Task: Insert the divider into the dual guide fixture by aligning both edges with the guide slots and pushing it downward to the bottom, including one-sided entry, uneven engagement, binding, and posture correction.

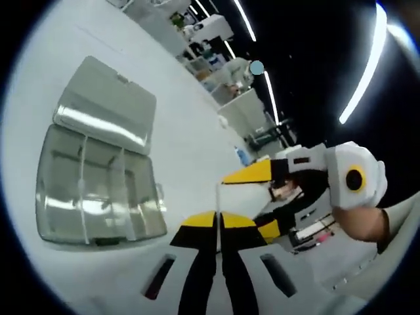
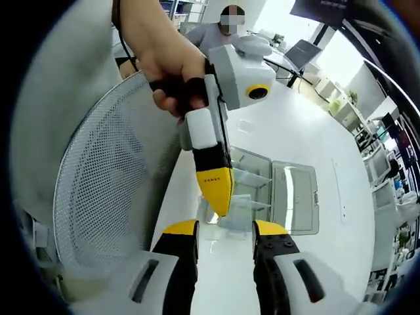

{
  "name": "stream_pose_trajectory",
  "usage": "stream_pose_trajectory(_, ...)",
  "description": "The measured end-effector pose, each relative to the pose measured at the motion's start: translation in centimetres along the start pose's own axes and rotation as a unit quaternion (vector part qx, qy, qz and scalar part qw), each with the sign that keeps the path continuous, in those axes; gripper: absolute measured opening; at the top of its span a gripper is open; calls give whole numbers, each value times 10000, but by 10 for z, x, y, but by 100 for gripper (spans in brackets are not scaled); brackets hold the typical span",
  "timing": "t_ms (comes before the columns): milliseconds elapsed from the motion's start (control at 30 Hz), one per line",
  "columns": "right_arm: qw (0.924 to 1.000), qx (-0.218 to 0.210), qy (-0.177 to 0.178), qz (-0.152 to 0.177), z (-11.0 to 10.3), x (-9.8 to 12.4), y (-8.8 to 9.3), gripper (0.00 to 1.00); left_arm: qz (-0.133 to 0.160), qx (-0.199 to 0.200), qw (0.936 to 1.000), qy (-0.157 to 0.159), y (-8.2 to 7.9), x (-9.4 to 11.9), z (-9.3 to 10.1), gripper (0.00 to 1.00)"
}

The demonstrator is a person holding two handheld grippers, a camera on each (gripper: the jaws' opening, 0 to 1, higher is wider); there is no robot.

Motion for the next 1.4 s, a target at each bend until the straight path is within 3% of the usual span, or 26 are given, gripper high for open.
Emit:
stream_pose_trajectory(200, 9998, -125, -74, 104, 8, 7, -1, 26, -253, -749, 9968, 105, -2, 4, 1, 0)
stream_pose_trajectory(367, 9994, -189, -245, 170, 13, 10, -3, 23, -338, -1498, 9876, 315, -6, 6, 5, 0)
stream_pose_trajectory(767, 9972, -243, -673, 234, 20, 12, -12, 9, -418, -2264, 9715, 557, -12, 9, 11, 0)
stream_pose_trajectory(1067, 9935, -308, -1078, 189, 21, 10, -17, 4, -491, -2913, 9532, 639, -12, 12, 14, 0)
stream_pose_trajectory(1400, 9907, -284, -1329, 103, 21, 8, -21, 2, -464, -3136, 9458, 707, -13, 14, 15, 0)
Point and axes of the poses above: the point that each gripper's makers call its tool centre point, and the gripper's own axes: x roughly backward along the fingers, z roughly to its right, y roughly out of its underside, the point moved 10 cm from there along x, roughly backward along the fingers, and after that the axes turned 5 degrees about -x, right-handed, at the moved point
